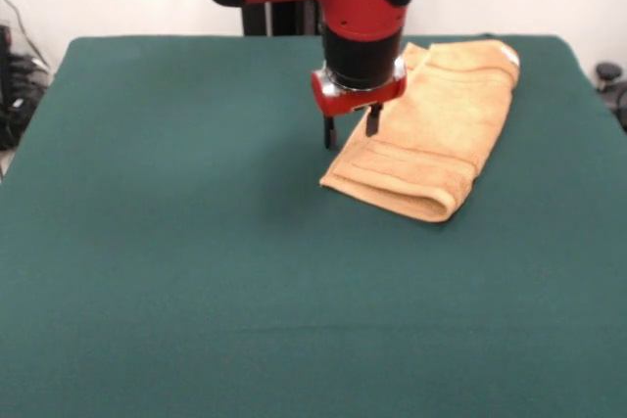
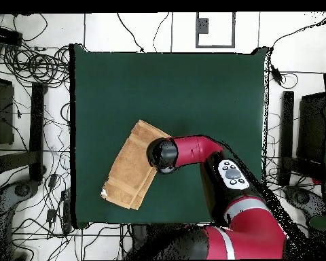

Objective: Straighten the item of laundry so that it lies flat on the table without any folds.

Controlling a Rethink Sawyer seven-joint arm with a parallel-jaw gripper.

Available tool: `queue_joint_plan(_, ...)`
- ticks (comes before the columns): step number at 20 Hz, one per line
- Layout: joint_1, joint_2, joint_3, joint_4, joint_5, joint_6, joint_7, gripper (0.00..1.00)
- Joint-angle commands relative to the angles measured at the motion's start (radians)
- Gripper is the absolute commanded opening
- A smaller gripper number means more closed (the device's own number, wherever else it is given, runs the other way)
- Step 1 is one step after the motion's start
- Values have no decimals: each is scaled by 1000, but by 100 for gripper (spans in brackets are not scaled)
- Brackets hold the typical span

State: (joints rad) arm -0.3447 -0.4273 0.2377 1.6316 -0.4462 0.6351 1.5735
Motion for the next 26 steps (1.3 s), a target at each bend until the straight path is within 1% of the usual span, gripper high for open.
queue_joint_plan(1, 62, 81, -23, -62, -26, 42, 80, 100)
queue_joint_plan(6, 69, 74, -33, -60, -18, 52, 81, 100)
queue_joint_plan(11, 65, 94, -35, -74, -14, 48, 72, 100)
queue_joint_plan(16, 63, 188, -47, -149, -27, 33, 73, 100)
queue_joint_plan(19, 64, 225, -53, -177, -38, 23, 76, 100)
queue_joint_plan(24, 30, 298, -28, -228, -41, 2, 43, 100)
queue_joint_plan(26, 19, 315, -21, -234, -44, -16, 34, 100)
